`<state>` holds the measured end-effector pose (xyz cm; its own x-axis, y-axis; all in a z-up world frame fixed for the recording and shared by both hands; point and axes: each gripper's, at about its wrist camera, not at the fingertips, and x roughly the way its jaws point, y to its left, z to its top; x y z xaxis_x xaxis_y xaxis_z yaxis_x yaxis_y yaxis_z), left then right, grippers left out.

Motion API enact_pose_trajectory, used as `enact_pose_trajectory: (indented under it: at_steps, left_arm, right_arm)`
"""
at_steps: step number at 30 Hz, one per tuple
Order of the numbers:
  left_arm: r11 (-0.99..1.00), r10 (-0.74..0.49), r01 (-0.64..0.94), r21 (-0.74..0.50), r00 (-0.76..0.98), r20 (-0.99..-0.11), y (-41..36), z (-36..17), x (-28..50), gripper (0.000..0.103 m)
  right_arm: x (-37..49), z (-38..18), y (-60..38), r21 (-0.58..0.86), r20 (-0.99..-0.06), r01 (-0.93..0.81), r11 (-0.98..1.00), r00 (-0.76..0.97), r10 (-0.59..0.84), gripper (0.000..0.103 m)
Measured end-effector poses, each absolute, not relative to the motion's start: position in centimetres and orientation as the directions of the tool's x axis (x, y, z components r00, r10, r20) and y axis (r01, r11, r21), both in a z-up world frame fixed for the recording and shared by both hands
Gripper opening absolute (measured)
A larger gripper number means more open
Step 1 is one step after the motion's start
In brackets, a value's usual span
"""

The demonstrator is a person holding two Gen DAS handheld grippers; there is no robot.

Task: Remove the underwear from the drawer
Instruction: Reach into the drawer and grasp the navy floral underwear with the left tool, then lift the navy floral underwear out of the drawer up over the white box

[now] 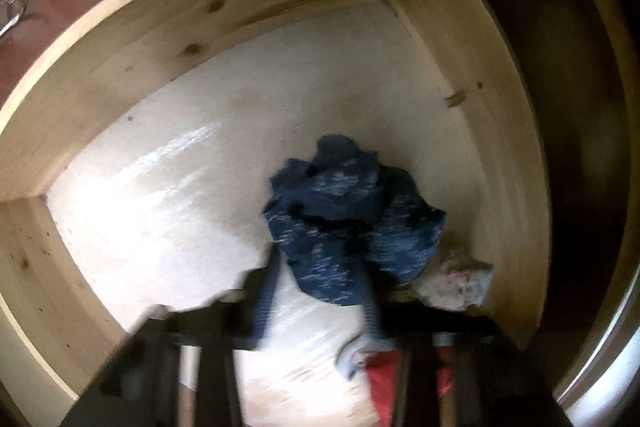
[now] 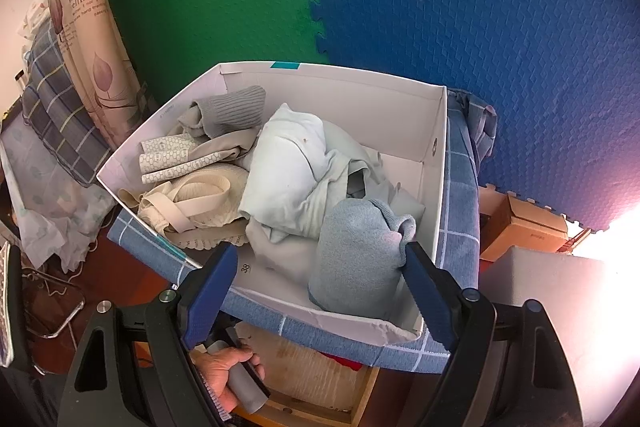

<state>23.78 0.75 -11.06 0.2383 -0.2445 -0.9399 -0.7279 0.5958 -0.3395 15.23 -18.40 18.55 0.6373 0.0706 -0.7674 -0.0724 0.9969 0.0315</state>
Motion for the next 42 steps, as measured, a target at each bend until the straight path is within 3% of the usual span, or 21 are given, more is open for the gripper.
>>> enact_pose_trajectory:
  at_steps: [15,32,42]
  left_arm:
    - [0.697,-0.216,-0.68,-0.227,0.103,-0.971,2.4,-9.2,22.6,0.013]
    - [0.819,-0.163,-0.512,-0.26,0.226,-0.96,1.3,-3.4,20.5,0.013]
    - [0.869,-0.134,-0.417,-0.268,0.323,-0.937,1.2,-1.3,17.4,0.013]
  right_arm:
    - [14.4,19.1,-18.1,0.028,-0.77,-0.041,0.999,0.636,0.047,0.088]
    - [10.5,22.1,-15.7,-0.038,-0.737,0.007,0.999,0.675,-0.033,0.092]
    - [6.7,20.2,-15.2,-0.026,-0.744,0.035,0.999,0.667,-0.042,0.093]
